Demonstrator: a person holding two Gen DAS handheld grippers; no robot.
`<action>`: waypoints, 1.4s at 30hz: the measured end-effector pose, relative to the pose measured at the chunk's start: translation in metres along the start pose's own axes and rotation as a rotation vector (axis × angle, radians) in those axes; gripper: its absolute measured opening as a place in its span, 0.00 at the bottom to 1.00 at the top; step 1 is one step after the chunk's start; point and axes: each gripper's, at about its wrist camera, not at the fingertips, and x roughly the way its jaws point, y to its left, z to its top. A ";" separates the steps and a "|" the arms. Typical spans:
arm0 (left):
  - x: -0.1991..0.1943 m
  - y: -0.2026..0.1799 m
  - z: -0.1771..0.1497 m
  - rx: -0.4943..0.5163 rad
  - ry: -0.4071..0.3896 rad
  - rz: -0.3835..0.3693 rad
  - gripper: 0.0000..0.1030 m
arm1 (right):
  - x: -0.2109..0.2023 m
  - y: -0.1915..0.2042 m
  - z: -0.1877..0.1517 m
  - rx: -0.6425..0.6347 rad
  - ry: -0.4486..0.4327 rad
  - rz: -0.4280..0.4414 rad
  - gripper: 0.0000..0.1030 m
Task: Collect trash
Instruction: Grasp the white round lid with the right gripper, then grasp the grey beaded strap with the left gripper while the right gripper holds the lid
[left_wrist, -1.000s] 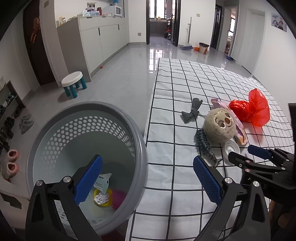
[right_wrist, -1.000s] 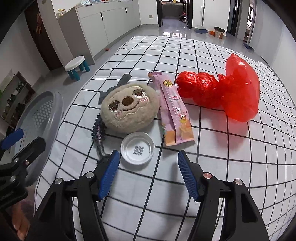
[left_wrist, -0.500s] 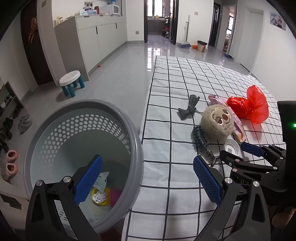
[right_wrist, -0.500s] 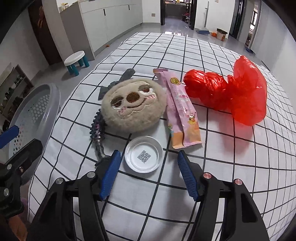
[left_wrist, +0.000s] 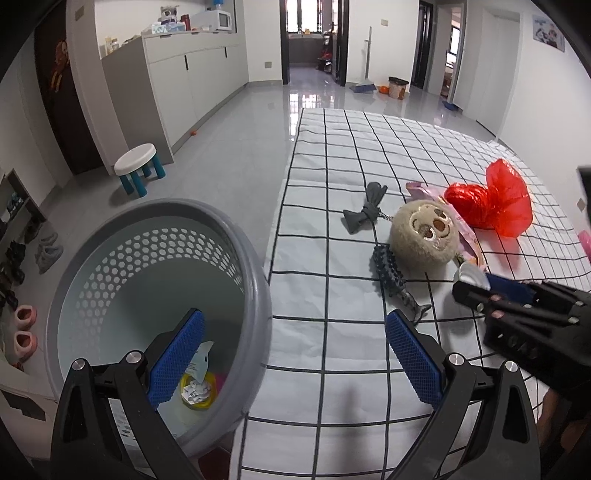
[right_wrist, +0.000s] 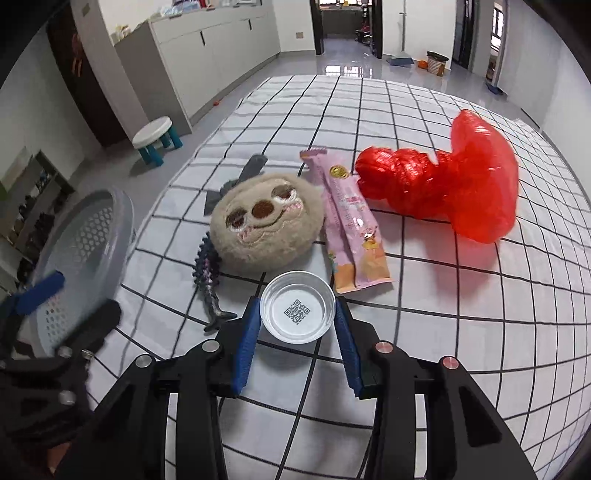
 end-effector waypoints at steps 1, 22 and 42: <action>0.001 -0.002 0.000 0.002 0.006 -0.008 0.94 | -0.002 -0.001 0.000 0.005 -0.004 0.003 0.38; 0.035 -0.055 0.020 0.046 0.039 -0.011 0.94 | -0.038 -0.051 -0.003 0.129 -0.053 0.020 0.38; 0.065 -0.067 0.022 0.026 0.076 -0.035 0.55 | -0.051 -0.059 -0.003 0.165 -0.073 0.092 0.38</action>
